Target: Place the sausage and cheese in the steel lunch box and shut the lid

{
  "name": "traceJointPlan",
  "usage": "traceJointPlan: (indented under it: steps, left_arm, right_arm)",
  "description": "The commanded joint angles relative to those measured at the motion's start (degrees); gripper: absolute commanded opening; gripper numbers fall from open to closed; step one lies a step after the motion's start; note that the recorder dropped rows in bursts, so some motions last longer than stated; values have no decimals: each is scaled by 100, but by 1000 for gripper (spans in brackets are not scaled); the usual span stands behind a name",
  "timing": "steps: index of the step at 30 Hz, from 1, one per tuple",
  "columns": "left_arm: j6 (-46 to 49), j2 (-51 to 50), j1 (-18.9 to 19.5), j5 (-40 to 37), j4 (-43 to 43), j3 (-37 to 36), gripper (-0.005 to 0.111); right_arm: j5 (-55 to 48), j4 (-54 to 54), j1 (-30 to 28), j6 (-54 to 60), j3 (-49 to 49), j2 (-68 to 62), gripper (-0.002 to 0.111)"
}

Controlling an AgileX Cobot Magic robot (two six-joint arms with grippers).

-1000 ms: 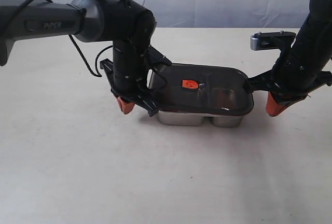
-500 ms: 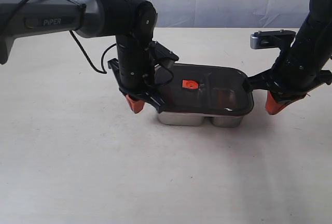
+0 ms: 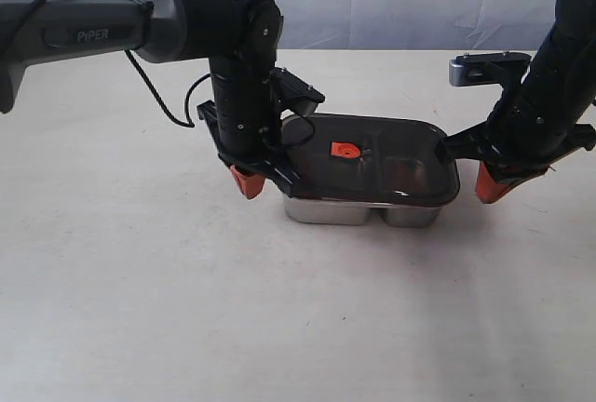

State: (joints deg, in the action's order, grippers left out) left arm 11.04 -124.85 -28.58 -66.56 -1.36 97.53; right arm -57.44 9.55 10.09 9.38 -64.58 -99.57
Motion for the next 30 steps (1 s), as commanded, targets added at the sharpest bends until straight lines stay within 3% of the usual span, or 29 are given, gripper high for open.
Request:
traceJointPlan:
  steps: [1,10,15,30]
  left_arm:
    - [109,23,-4,48,-331,116,0]
    - [97,23,-4,-308,-142,119,0]
    - [-242,48,17,-340,465,119,0]
    - [-272,287,284,-302,511,119,0]
  right_arm:
    - [35,-18,-31,23,-38,-2,-1]
    - [45,-26,-31,23,-38,-28,-1]
    - [-35,175,-31,182,-38,-372,-1]
    - [416,407,-31,332,-136,-414,-1]
